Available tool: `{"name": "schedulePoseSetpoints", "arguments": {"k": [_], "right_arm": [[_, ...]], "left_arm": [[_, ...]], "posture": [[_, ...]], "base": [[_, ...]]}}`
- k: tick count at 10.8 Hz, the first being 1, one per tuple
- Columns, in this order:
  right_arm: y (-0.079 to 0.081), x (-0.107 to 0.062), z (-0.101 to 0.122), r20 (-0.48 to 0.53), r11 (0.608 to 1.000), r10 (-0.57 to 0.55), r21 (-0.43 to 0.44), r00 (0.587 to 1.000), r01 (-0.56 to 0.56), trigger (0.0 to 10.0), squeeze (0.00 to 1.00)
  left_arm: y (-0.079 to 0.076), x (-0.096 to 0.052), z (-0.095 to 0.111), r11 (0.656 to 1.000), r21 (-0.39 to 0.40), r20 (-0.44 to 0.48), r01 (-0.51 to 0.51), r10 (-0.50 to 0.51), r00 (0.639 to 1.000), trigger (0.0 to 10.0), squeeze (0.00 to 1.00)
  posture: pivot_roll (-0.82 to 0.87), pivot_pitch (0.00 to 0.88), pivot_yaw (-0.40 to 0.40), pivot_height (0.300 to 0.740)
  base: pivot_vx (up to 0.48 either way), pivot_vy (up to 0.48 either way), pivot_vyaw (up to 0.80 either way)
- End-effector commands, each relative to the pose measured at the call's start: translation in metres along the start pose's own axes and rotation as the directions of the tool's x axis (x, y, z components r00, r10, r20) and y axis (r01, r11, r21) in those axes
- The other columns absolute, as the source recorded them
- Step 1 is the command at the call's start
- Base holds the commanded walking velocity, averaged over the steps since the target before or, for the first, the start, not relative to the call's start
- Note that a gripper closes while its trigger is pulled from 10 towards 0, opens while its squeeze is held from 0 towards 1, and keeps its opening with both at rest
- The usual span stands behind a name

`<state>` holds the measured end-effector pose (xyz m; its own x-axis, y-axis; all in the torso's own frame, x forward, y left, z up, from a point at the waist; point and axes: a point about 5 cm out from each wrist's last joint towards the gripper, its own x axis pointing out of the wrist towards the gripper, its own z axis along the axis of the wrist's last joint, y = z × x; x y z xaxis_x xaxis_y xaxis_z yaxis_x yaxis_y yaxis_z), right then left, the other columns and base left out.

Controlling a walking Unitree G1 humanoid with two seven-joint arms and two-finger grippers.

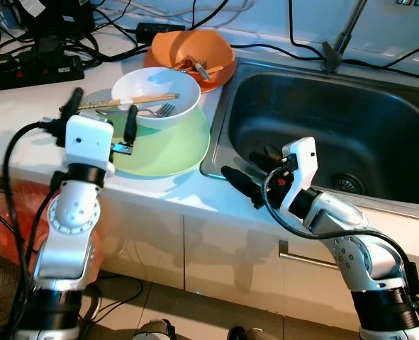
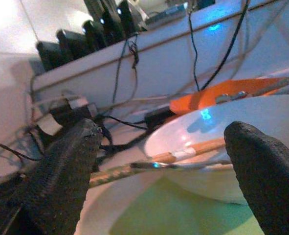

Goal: Kitchen organization

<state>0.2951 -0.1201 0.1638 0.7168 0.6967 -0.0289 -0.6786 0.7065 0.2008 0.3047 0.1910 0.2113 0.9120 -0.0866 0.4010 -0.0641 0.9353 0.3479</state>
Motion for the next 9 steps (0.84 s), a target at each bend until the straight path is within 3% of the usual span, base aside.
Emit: {"name": "schedulePoseSetpoints", "arguments": {"k": [1, 3, 4, 5, 9], "right_arm": [[0.003, -0.002, 0.003, 0.005, 1.000, 0.006, -0.011, 1.000, -0.006, 10.0, 1.00], [0.005, -0.004, 0.005, 0.003, 1.000, 0.011, -0.020, 1.000, -0.011, 10.0, 1.00], [0.006, -0.004, 0.005, 0.003, 1.000, 0.014, -0.022, 1.000, -0.013, 10.0, 1.00], [0.007, -0.004, 0.006, 0.001, 0.999, 0.018, -0.026, 1.000, -0.018, 10.0, 1.00], [0.008, -0.005, 0.005, -0.009, 0.999, 0.036, -0.029, 0.999, -0.036, 10.0, 0.93]], "left_arm": [[-0.001, 0.003, -0.003, 0.999, -0.037, -0.020, 0.018, -0.018, 1.000, 10.0, 0.16], [-0.007, 0.009, -0.003, 0.994, -0.085, -0.016, 0.068, -0.070, 0.997, 10.0, 0.00], [-0.007, 0.011, -0.002, 0.991, -0.104, -0.010, 0.082, -0.083, 0.996, 6.4, 0.00], [-0.007, 0.013, -0.002, 0.986, -0.133, 0.000, 0.099, -0.100, 0.995, 0.0, 0.00], [-0.006, 0.016, -0.001, 0.980, -0.173, 0.008, 0.103, -0.103, 0.995, 0.0, 0.00]], "posture": [[0.10, 0.129, -0.050, 0.740], [0.09, 0.132, -0.049, 0.740], [0.09, 0.132, -0.049, 0.740], [0.09, 0.131, -0.048, 0.740], [0.09, 0.129, -0.047, 0.740]], "base": [[0.000, 0.000, 0.00], [0.000, 0.000, 0.00], [0.000, 0.000, 0.00], [0.000, 0.000, 0.00], [0.000, 0.000, 0.00]]}}
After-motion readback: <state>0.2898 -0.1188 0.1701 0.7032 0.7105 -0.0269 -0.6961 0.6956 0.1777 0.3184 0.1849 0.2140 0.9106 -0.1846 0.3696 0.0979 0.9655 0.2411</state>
